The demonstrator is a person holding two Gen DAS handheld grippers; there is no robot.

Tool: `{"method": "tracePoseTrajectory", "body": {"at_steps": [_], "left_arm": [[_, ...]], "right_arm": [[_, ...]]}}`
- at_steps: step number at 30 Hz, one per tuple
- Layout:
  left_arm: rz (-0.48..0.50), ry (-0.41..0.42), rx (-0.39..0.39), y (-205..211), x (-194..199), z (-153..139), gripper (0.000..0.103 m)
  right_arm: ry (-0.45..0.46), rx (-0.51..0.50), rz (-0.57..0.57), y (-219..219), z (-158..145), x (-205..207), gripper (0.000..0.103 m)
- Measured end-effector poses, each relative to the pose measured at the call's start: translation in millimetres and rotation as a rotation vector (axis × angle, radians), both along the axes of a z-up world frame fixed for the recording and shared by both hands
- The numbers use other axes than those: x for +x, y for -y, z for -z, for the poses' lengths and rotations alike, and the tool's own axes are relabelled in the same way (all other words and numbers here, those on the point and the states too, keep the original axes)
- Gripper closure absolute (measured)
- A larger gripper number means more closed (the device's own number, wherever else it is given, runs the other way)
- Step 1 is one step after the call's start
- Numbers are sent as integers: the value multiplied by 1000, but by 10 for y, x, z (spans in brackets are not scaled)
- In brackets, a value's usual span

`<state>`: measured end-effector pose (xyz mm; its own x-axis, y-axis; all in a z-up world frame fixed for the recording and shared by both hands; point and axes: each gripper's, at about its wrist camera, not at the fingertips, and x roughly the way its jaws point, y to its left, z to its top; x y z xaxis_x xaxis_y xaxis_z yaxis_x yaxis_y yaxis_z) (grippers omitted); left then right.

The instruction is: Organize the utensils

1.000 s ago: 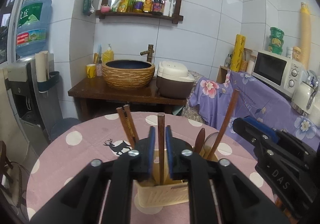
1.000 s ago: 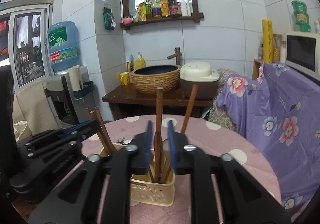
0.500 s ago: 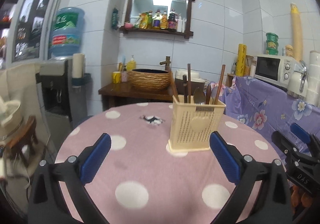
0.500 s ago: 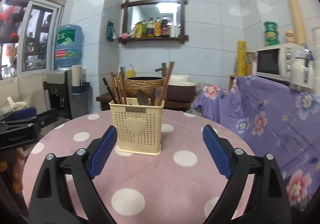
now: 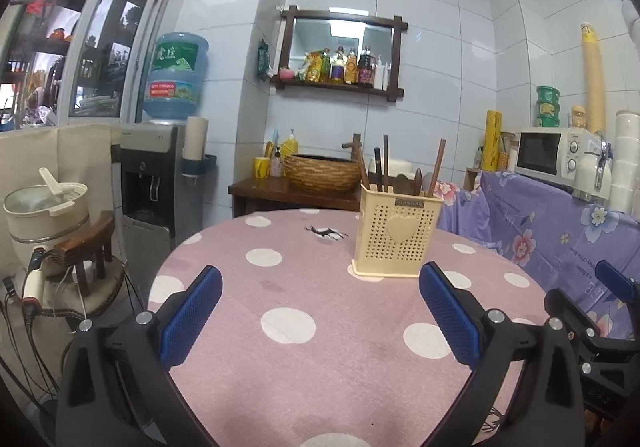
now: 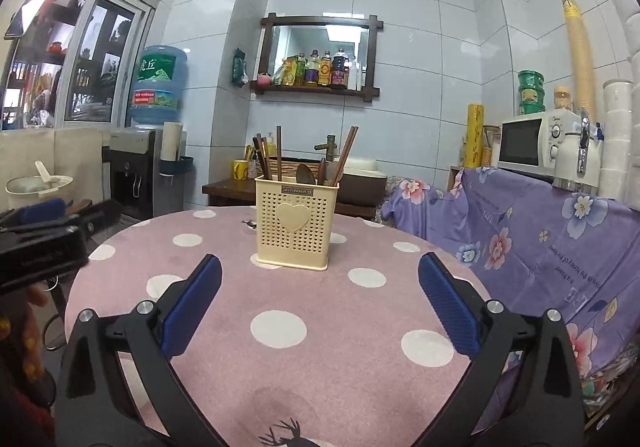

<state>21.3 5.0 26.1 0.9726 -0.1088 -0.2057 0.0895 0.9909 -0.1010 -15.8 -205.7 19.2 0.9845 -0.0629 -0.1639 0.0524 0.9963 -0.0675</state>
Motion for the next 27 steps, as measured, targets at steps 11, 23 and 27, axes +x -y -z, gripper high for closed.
{"method": "tracePoseTrajectory", "body": {"at_steps": [11, 23, 27], "left_arm": [[7, 14, 14, 31, -65, 4, 5], [4, 14, 21, 49, -86, 16, 5], [3, 13, 24, 50, -88, 16, 5]], "right_arm": [[-10, 26, -32, 4, -16, -3, 6], [-6, 22, -36, 10, -18, -2, 6], [-8, 23, -36, 13, -18, 0, 6]]}}
